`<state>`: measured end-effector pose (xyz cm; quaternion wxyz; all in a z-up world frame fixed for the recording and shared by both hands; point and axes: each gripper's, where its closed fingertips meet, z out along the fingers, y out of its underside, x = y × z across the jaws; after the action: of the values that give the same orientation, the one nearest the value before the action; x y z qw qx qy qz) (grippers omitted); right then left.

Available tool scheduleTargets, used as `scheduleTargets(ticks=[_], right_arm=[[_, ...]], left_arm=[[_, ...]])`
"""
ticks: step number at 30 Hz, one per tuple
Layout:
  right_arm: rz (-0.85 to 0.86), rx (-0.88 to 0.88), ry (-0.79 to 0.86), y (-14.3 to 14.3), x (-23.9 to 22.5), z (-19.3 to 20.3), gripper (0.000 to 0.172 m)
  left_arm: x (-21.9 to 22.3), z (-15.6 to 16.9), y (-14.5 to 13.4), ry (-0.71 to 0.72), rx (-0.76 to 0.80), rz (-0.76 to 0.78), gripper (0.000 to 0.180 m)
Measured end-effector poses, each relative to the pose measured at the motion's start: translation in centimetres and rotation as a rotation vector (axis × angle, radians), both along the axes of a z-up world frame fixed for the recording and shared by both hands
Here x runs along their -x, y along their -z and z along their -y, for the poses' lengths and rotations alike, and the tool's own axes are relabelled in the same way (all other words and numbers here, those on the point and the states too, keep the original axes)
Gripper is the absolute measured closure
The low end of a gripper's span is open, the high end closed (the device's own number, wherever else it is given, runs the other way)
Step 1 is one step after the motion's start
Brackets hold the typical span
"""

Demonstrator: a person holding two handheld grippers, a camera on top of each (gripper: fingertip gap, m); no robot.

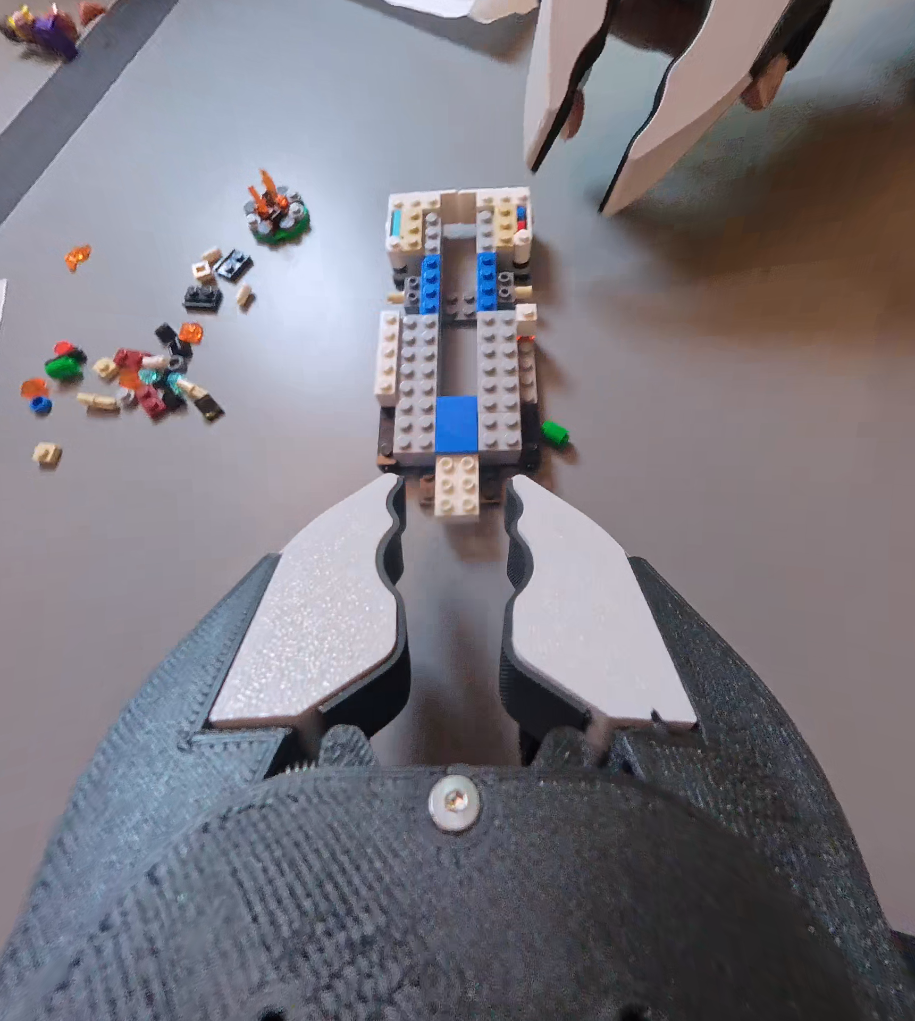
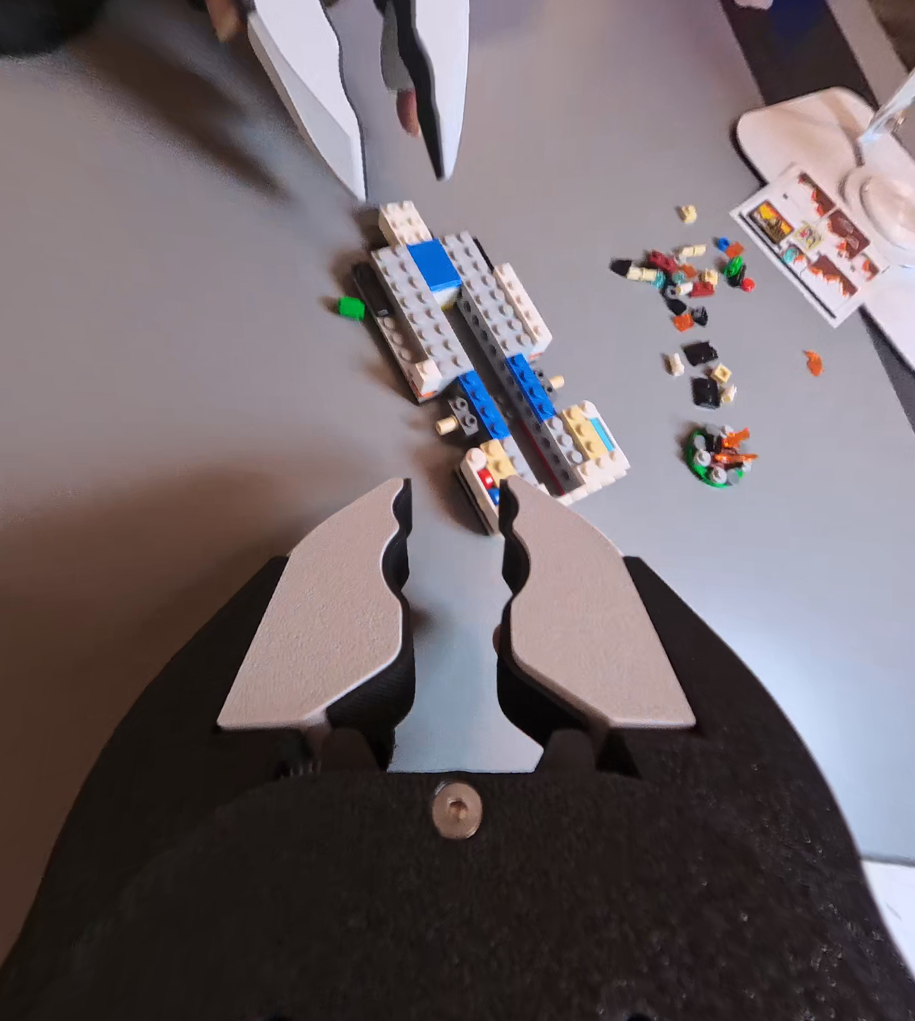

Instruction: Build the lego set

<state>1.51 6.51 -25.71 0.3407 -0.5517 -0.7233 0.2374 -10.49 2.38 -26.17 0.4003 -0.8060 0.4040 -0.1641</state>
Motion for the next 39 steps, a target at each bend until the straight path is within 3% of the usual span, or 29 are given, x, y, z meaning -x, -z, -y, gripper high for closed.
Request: scheduleTargets(ticks=[4, 10, 13, 17, 24, 29, 33, 39], right_arm=[[0.046, 0.004, 0.006, 0.9, 0.3, -0.7, 0.139], [0.071, -0.126, 0.053, 0.7, 1.4, -3.0, 0.145], [0.024, -0.093, -0.021, -0.7, 2.7, -0.4, 0.145], [0.069, -0.013, -0.188, 0.6, 4.3, 5.0, 0.146], [0.194, -0.004, -0.316, 2.7, 5.3, 6.6, 0.148], [0.255, 0.006, -0.360, 2.9, 5.1, 6.7, 0.162], [0.255, 0.000, -0.368, 2.8, 4.8, 6.9, 0.163], [0.070, -0.106, -0.375, -0.2, 5.4, 7.7, 0.163]], left_arm=[[0.3, 0.1, 1.3, 0.007, 0.025, -0.049, 0.139], [-0.3, 0.3, 2.0, 0.029, -0.001, -0.103, 0.151], [-0.6, 0.3, 1.8, 0.032, -0.014, -0.094, 0.155], [-0.7, 0.3, 2.0, 0.031, -0.026, -0.104, 0.160], [-0.3, 0.3, 0.9, 0.017, -0.056, -0.090, 0.159], [-0.7, 0.6, 0.5, 0.036, -0.051, -0.057, 0.159], [-1.9, 1.6, 0.0, 0.086, -0.035, -0.013, 0.159], [-5.3, 3.7, -1.6, 0.166, 0.083, 0.202, 0.159]])
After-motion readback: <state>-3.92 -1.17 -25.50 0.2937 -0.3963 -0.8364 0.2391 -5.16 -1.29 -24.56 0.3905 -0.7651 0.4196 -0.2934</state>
